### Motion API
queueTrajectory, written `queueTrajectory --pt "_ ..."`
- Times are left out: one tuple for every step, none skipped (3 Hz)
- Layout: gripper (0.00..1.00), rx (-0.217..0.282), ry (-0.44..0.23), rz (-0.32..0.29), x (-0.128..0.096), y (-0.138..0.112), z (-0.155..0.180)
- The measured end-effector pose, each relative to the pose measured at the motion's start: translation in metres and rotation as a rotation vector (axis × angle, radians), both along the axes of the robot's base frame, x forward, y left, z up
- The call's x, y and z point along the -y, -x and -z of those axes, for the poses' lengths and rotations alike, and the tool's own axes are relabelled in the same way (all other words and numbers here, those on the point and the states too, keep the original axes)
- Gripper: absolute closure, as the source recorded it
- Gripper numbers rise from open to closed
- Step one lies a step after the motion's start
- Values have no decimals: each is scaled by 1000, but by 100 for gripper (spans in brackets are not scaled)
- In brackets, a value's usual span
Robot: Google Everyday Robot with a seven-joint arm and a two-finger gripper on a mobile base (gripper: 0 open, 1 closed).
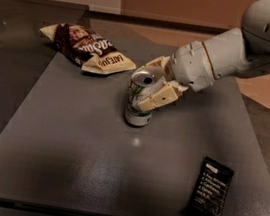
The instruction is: Place 7up can upright
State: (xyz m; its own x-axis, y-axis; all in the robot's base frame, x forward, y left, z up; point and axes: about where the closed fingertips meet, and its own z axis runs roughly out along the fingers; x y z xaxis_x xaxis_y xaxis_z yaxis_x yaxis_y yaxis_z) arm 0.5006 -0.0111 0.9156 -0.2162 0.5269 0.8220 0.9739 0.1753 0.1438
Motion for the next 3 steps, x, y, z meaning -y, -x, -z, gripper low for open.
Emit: queueTrajectory --pt "37 7 10 0 -1 2 4" --pt "13 41 6 -23 -1 3 3" --pt "0 71 3 -42 -2 3 2"
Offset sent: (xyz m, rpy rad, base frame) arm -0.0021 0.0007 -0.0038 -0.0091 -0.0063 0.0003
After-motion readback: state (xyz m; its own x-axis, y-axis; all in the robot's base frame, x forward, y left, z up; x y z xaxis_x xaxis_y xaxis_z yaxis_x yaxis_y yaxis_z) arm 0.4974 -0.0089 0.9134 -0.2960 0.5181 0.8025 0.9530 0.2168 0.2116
